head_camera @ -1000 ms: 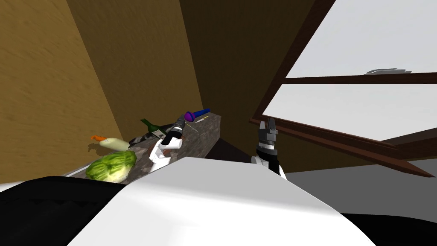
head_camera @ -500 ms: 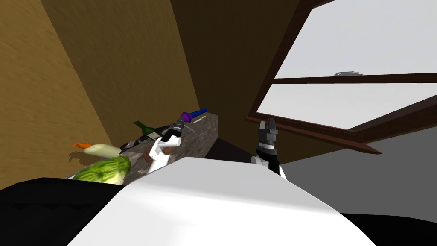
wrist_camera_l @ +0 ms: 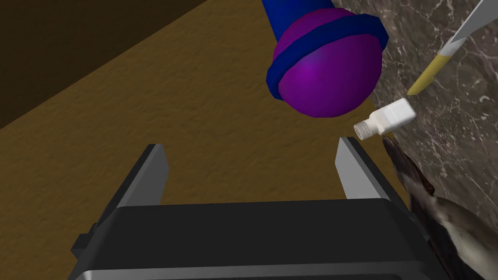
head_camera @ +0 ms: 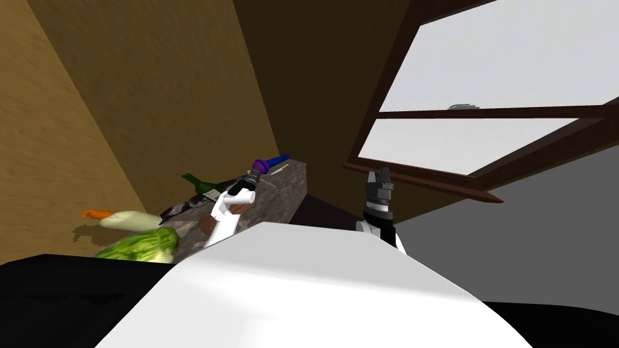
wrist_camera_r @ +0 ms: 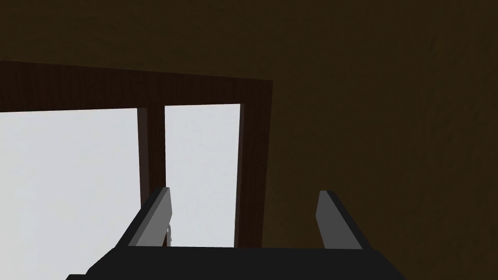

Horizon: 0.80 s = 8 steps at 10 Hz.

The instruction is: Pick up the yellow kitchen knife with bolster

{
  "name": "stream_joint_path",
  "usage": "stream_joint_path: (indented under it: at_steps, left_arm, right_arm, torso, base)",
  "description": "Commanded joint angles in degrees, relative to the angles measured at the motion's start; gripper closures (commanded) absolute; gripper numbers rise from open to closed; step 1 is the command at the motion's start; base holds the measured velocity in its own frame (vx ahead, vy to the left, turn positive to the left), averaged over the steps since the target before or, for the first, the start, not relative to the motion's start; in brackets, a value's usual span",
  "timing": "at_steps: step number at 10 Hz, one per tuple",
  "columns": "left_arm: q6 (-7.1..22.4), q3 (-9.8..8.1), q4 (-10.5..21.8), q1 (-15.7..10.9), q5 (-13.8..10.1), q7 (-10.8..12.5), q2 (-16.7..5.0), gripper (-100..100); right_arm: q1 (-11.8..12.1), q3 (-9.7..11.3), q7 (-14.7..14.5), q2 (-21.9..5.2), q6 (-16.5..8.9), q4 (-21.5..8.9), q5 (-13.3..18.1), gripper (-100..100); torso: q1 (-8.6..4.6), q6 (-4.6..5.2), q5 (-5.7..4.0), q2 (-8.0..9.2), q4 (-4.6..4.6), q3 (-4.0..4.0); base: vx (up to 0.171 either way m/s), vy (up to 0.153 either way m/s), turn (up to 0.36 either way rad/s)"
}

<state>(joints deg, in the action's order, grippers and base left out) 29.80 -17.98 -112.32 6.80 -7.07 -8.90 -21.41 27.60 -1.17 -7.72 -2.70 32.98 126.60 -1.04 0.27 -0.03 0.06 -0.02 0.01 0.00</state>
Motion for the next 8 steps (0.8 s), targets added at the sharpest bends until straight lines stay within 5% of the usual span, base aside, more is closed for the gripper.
stream_joint_path:
  at_steps: [1,8]
  left_arm:
    - [2.9,-0.35,1.6,-0.9,-0.6,-0.5,-0.5,-100]
    - [13.0,-1.88,6.2,-4.2,-3.3,-2.4,-2.9,-100]
  right_arm:
    - [0.0,0.0,0.0,0.0,0.0,0.0,0.0,0]
    - [0.0,0.0,0.0,0.0,0.0,0.0,0.0,0]
  torso:
    - [0.0,0.0,0.0,0.0,0.0,0.0]
    - [0.04,-0.06,0.02,-0.05,-0.01,-0.03]
  base:
    - [-0.038,0.038,-0.153]
    - [-0.023,0.028,-0.096]
